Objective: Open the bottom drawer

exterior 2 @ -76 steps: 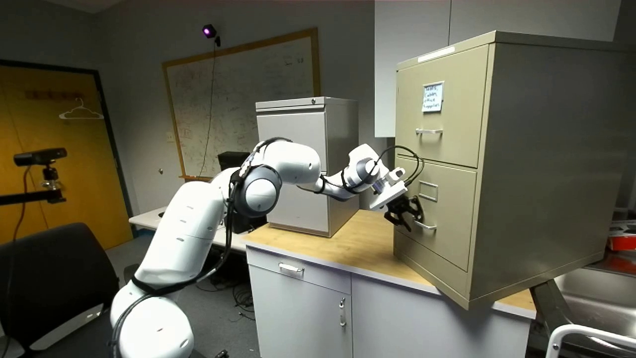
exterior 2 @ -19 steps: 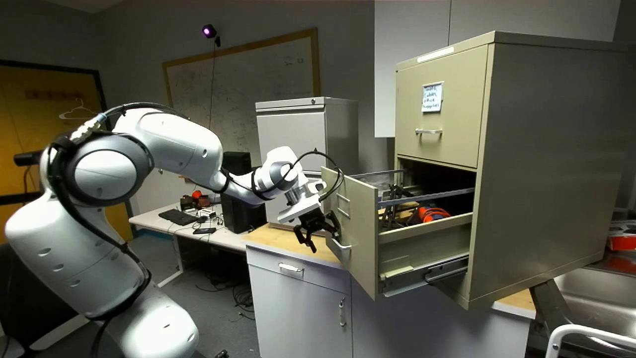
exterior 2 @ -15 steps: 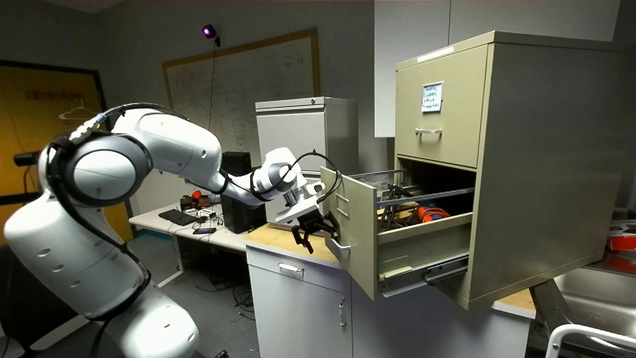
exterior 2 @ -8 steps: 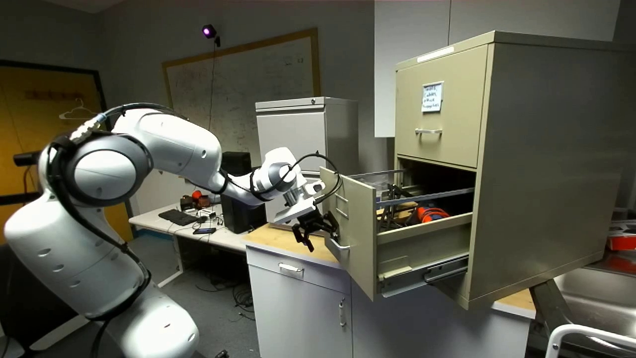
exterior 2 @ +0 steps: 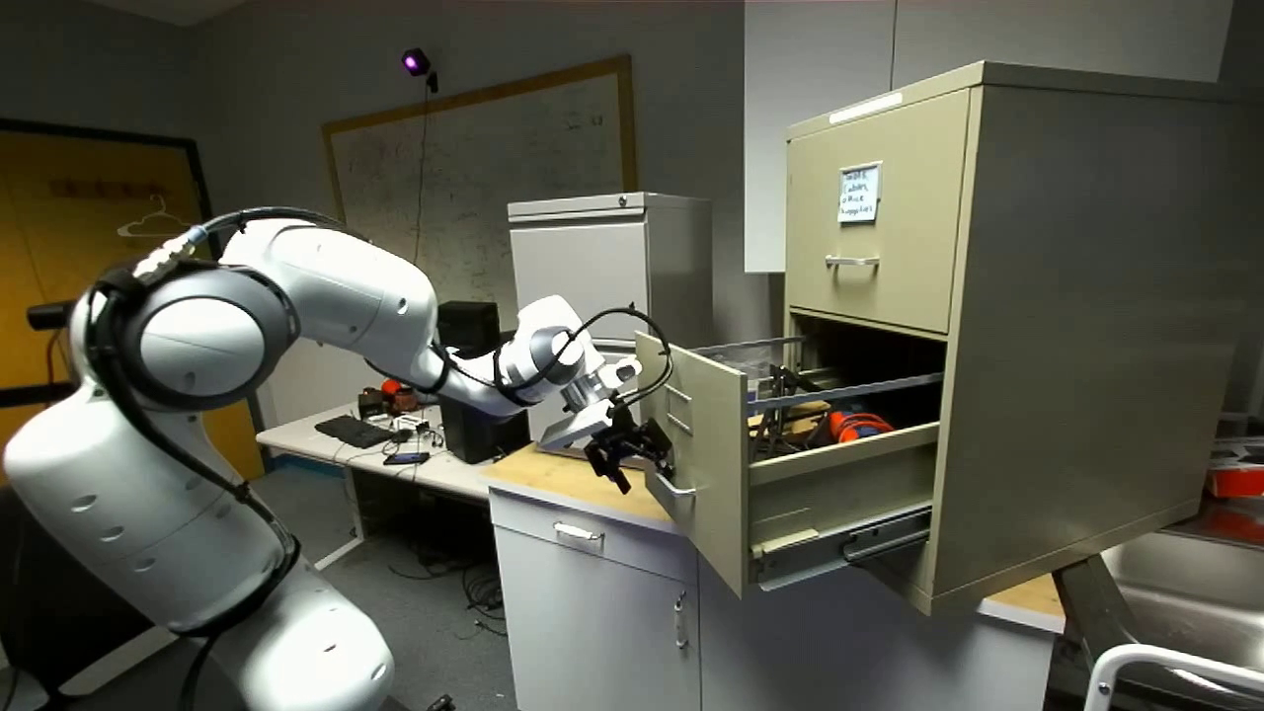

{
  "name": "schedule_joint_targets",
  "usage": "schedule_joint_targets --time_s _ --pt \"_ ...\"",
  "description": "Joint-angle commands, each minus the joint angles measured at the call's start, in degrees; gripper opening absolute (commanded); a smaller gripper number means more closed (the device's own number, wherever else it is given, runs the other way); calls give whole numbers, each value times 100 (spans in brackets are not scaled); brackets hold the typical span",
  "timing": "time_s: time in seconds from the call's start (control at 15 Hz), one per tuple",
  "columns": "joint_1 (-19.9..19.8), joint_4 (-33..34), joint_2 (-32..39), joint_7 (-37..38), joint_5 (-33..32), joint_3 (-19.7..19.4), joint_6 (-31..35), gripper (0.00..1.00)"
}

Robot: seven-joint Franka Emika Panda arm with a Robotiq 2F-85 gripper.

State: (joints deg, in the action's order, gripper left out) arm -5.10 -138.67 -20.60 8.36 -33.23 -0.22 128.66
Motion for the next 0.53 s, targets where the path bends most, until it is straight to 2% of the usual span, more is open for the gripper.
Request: schedule_joint_targets --time_s 0.0,0.47 --pt "-16 -69 -231 548 -328 284 342 100" --pt "-51 -77 -673 1032 -628 565 549 100"
